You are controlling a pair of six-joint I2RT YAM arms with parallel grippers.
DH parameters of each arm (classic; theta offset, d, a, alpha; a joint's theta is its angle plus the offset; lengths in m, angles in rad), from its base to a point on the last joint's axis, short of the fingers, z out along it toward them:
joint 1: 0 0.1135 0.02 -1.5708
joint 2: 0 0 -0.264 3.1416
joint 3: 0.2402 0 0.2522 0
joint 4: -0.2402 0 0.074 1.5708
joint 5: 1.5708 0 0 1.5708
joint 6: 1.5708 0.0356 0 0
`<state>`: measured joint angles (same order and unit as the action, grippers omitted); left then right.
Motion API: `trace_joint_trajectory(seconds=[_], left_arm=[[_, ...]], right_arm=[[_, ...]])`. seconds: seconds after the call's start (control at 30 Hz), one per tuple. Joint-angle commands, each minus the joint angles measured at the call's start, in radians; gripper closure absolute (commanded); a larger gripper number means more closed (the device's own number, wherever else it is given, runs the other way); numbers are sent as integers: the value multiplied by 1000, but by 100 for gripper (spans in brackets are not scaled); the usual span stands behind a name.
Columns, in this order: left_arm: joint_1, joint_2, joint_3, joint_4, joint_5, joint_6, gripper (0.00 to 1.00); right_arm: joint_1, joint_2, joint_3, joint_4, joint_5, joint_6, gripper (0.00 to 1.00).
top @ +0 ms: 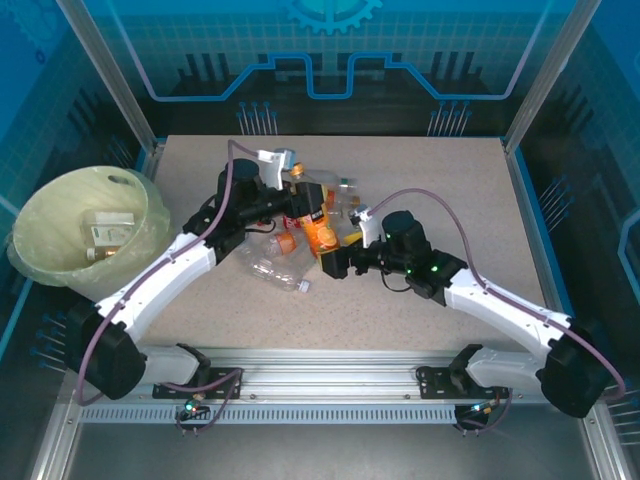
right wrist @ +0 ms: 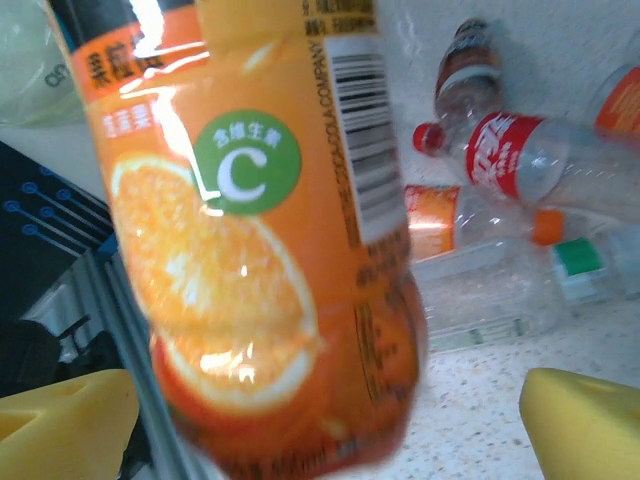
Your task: Put the plastic bottles in the bin
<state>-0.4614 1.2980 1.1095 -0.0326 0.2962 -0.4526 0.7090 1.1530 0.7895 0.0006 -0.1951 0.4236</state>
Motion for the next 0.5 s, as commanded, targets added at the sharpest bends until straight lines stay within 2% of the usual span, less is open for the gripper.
trace_joint_trajectory(seconds=[0.0,0.23,0.47], left_arm=[[0,-82,30,-137,-162,91,47],[0,-184,108,-361,-348,192,48],[0,-292,235,-583,-576,270,48]], right_arm=[[14,-68,-2,-54,162,-76,0],[12,-99,-4,-131,375,-73,0],[-5,-61,19,-193,525,-24,0]])
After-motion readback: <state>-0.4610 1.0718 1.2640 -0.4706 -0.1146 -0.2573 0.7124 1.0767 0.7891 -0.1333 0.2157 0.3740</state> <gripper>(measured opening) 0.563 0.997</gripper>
